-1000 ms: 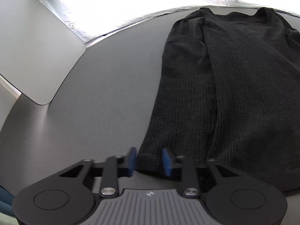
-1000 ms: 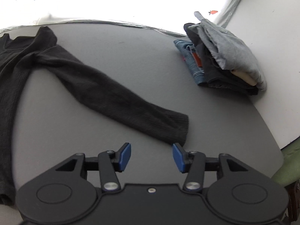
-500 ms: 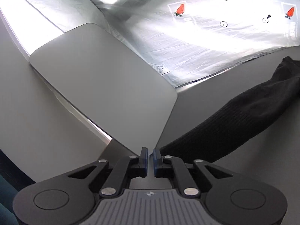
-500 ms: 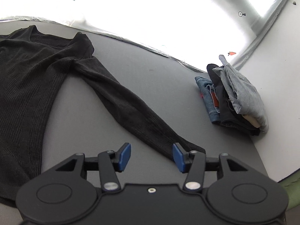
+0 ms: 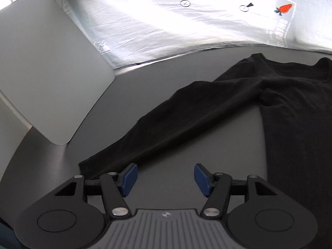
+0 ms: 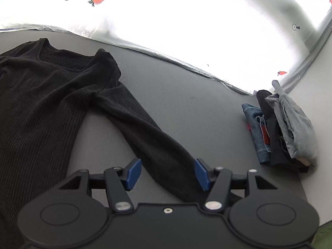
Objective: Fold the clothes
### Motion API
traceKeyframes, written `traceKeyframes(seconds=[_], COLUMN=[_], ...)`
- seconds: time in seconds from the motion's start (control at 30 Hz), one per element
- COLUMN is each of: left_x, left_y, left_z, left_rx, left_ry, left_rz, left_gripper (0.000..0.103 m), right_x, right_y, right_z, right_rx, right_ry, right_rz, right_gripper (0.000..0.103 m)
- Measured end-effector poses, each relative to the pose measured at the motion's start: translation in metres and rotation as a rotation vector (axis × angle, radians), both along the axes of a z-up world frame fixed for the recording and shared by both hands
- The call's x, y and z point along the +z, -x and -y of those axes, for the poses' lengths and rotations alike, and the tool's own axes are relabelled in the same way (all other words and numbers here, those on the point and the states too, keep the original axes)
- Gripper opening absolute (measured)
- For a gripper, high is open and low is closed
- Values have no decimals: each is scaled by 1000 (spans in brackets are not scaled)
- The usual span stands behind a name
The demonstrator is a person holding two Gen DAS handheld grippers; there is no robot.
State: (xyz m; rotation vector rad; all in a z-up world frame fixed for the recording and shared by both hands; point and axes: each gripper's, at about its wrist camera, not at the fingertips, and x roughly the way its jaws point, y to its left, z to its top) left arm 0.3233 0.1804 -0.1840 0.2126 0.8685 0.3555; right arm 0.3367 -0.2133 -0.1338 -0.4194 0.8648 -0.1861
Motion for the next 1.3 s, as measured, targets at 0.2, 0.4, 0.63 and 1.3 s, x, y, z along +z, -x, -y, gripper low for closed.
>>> traceKeyframes(seconds=[0.2,0.4,0.63,1.3], left_x=[-5,-18,-52,6], left_y=[-90,-198,-299,-172], left_z=[58,68,58,128], left_rx=[-174,-213,-217,-259], left_ry=[61,71,7,121], left_rz=[29,39,6,31], left_gripper=[67,67,33,48], right_x=[-4,-22,-73,-13], right_y=[-97,-200,-266,-150], right_z=[-10,-46,-88,3], right_rx=[46,202,352,23], right_ry=[-142,-299,-203,-290], right_rz=[31,12,-71,60], right_gripper=[53,42,2,54])
